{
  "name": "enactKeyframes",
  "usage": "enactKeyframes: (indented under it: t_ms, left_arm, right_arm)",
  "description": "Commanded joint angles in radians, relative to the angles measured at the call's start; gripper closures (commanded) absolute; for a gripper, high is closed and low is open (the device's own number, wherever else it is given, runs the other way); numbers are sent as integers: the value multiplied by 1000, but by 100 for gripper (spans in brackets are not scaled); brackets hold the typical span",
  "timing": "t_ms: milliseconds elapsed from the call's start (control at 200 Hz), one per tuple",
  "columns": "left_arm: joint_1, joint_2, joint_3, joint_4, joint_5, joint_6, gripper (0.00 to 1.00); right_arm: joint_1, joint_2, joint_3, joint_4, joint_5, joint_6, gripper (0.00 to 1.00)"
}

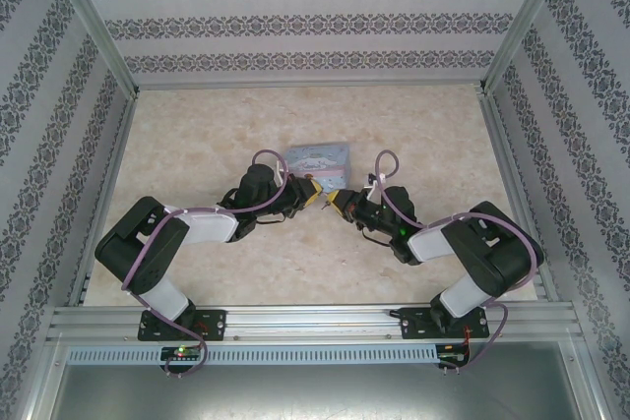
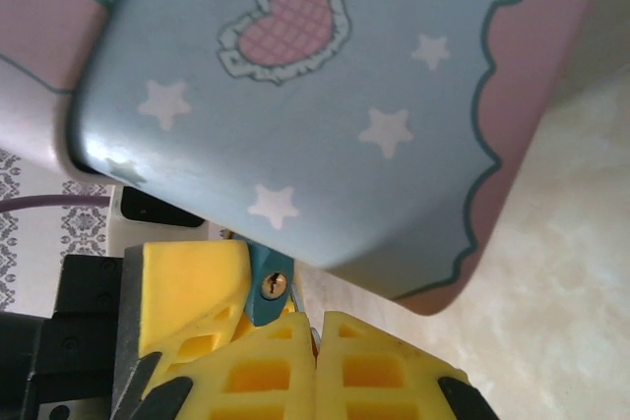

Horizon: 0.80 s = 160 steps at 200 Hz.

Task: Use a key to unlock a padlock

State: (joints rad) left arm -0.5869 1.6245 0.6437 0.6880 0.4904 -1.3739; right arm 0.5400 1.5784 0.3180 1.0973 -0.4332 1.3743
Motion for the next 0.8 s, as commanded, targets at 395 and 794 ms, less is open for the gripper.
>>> enactKeyframes:
  t_ms: [395, 794]
  left_arm:
    - [10, -19, 21, 13, 21, 13, 100]
    - [9, -18, 24, 44, 27, -20, 100]
  right_arm:
    - [15, 11, 50, 46, 17, 12, 100]
    - [25, 35, 70, 51, 13, 17, 100]
